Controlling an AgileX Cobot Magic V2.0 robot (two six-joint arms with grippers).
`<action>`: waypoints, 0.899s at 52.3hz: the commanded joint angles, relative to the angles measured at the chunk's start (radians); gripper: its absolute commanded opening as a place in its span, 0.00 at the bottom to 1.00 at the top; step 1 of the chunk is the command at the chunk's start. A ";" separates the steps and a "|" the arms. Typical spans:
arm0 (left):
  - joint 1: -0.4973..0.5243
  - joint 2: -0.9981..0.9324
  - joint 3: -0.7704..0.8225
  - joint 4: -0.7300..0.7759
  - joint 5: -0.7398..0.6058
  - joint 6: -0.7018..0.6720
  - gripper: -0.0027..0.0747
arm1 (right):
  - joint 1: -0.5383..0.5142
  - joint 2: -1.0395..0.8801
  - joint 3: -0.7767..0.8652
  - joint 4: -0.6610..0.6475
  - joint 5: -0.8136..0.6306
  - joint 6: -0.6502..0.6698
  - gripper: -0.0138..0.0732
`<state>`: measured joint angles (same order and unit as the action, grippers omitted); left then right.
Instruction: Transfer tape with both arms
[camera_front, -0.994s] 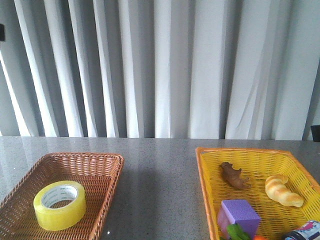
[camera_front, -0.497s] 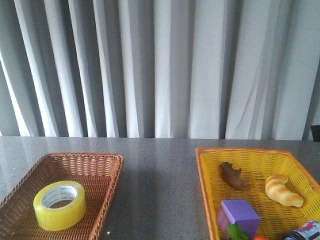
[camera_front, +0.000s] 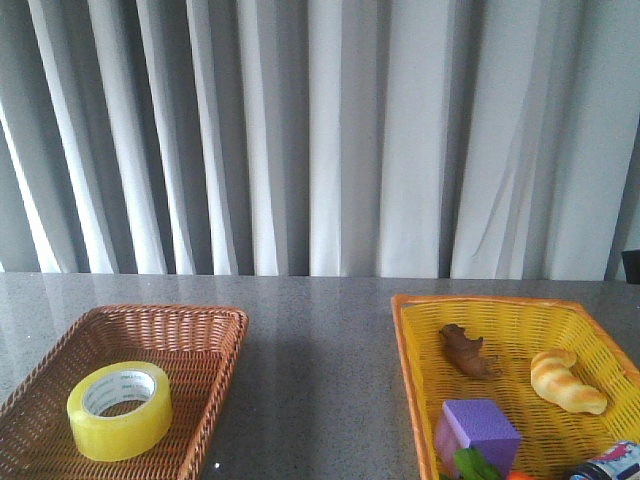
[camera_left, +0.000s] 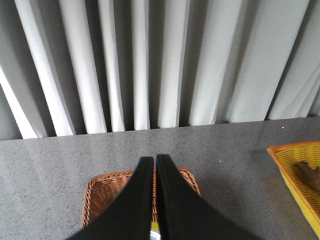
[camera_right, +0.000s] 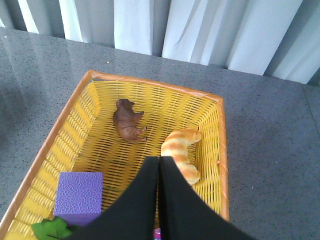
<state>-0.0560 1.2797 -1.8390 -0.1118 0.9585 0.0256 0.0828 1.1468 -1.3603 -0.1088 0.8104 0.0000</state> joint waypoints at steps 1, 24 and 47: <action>-0.003 -0.042 0.004 0.030 -0.072 -0.026 0.03 | -0.001 -0.023 -0.024 -0.012 -0.063 0.000 0.15; -0.002 -0.669 0.870 0.180 -0.443 -0.077 0.03 | -0.001 -0.022 -0.024 -0.012 -0.063 0.000 0.15; 0.087 -1.274 1.826 0.205 -0.996 -0.136 0.03 | -0.001 -0.022 -0.024 -0.012 -0.064 0.000 0.15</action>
<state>0.0079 0.0744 -0.0895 0.0930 0.0926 -0.0719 0.0828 1.1468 -1.3603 -0.1088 0.8104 0.0000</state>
